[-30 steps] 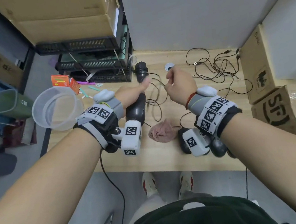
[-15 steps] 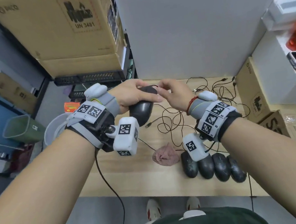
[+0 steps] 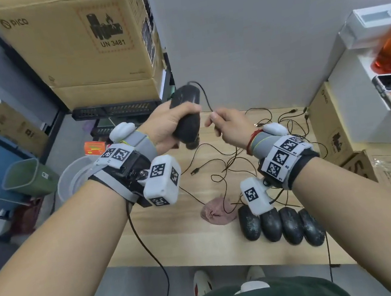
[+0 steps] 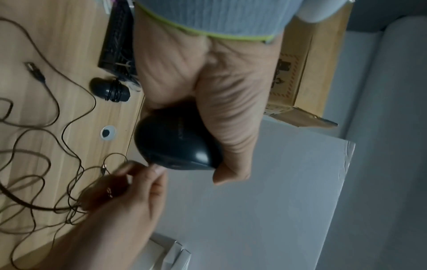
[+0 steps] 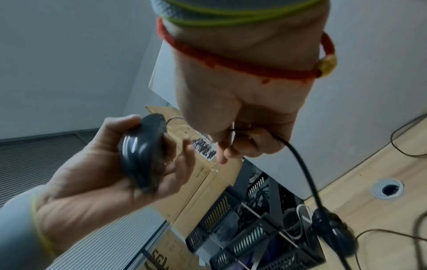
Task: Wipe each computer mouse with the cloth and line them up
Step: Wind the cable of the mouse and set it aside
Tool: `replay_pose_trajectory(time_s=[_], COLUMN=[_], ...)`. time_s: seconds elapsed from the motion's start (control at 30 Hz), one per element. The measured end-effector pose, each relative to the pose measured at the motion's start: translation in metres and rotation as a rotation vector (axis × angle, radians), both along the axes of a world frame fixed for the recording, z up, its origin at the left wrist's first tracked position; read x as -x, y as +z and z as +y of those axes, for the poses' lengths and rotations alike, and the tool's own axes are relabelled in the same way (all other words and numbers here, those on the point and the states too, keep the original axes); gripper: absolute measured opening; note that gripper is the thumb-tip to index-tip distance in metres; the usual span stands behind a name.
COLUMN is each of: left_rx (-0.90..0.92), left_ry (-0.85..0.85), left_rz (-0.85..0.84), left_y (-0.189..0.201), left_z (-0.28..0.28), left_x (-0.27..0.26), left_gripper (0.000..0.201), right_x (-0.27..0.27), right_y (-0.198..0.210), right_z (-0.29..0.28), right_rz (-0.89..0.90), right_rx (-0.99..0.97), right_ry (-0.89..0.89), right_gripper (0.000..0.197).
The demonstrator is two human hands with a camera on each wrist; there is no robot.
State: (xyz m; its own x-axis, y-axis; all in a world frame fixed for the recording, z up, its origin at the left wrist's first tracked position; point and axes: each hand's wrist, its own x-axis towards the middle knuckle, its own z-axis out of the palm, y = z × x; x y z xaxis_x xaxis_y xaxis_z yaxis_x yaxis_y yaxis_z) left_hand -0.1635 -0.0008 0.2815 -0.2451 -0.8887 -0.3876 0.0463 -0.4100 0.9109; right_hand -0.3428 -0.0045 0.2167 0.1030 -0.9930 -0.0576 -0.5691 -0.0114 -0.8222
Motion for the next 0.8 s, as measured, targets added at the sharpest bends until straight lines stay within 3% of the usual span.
replay_pose_trajectory(time_s=[0.07,0.17,0.27,0.4,0.47,0.67,0.8], left_rx=[-0.018,-0.023,-0.011,-0.011,-0.016,-0.021,0.067], left_ry=[0.077,0.099,0.139,0.180,0.188,0.164,0.305], left_rz=[0.111,0.156,0.162,0.207,0.194,0.167,0.088], left_y=[0.001,0.001,-0.003,-0.005,-0.007,-0.003,-0.007], left_z=[-0.002,-0.003,-0.003,-0.003,-0.004,-0.008,-0.011], left_x=[0.000,0.000,-0.001,-0.005,-0.008,-0.014,-0.013], left_gripper=[0.046,0.028,0.024,0.046,0.042,0.005,0.022], right_x=[-0.008,-0.016,-0.019,-0.017,-0.015,-0.011,-0.010], right_y=[-0.005,-0.006,-0.002,0.003,0.004,0.001,0.007], right_z=[0.007,0.015,0.017,0.018,0.018,0.012,0.013], right_rz=[-0.003,-0.021,-0.041,0.027,0.073,0.118,0.069], right_rx=[-0.049,-0.090,-0.084,-0.081,-0.076,-0.056,-0.073], right_ry=[0.052,0.103,0.113,0.133,0.118,0.015,0.062], right_gripper=[0.037,0.039,0.043,0.045,0.044,0.043,0.042])
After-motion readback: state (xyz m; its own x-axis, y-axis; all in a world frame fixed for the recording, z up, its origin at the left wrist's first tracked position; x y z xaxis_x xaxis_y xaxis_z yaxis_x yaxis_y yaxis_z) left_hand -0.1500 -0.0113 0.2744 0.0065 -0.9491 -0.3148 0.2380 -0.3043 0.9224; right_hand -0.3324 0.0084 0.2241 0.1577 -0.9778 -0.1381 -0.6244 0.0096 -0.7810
